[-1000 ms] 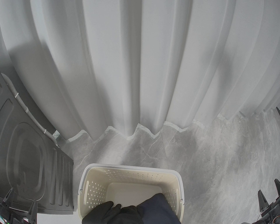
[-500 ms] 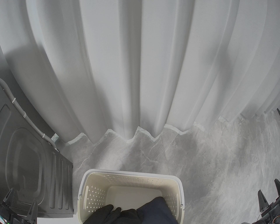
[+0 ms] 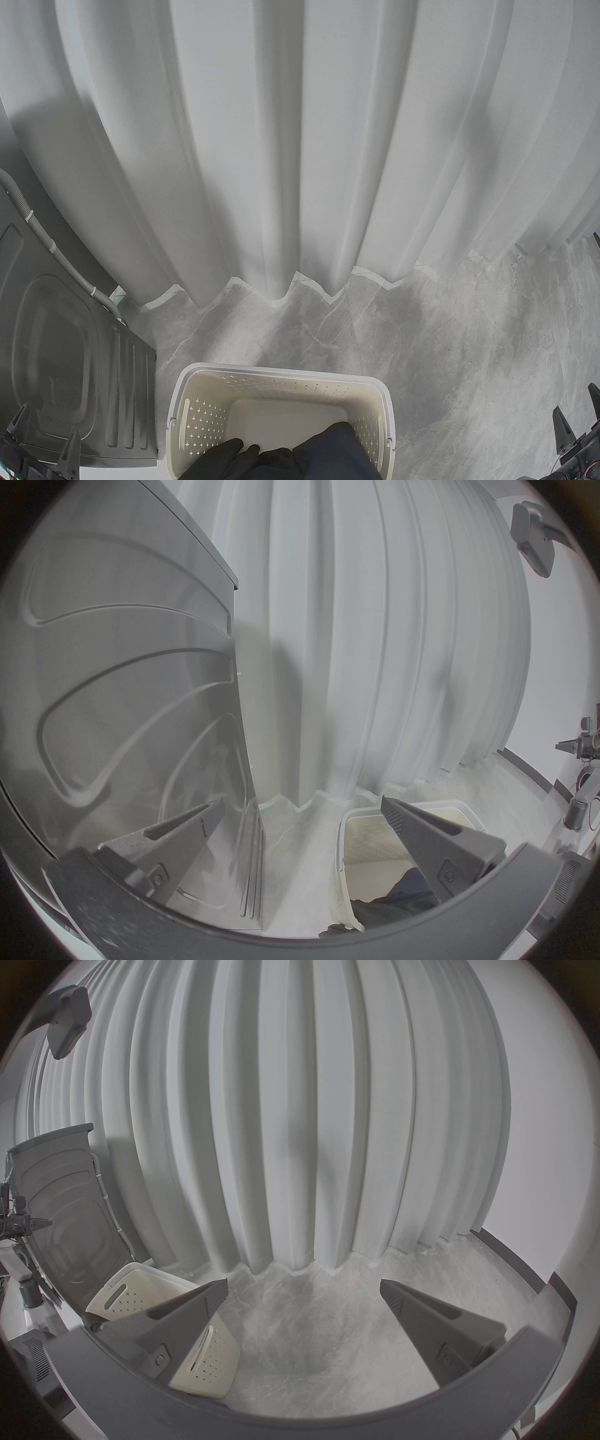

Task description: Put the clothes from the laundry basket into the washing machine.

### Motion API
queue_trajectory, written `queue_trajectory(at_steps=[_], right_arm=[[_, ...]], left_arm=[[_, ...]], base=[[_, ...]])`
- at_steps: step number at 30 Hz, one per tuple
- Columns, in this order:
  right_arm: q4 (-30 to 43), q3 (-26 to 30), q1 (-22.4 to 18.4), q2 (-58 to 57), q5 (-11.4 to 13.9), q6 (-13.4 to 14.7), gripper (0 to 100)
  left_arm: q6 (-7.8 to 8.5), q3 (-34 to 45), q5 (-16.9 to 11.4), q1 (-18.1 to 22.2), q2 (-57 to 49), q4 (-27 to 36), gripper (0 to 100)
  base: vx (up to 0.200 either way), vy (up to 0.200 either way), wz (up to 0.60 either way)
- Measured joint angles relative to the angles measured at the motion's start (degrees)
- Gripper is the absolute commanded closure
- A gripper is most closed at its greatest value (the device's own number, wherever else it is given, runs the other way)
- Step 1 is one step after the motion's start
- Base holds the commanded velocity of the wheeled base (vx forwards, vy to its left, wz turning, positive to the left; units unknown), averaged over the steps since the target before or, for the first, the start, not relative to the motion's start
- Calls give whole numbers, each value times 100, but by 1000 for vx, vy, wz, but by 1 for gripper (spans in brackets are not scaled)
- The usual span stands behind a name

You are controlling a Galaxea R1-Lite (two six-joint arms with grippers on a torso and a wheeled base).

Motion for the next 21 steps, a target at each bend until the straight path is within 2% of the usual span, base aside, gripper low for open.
queue_trajectory(at_steps=[21], right_arm=[[-2,0,-2,0,0,2,0]], left_arm=[[-28,0,-7,-11,0,0,0]], base=[[-200,0,0]])
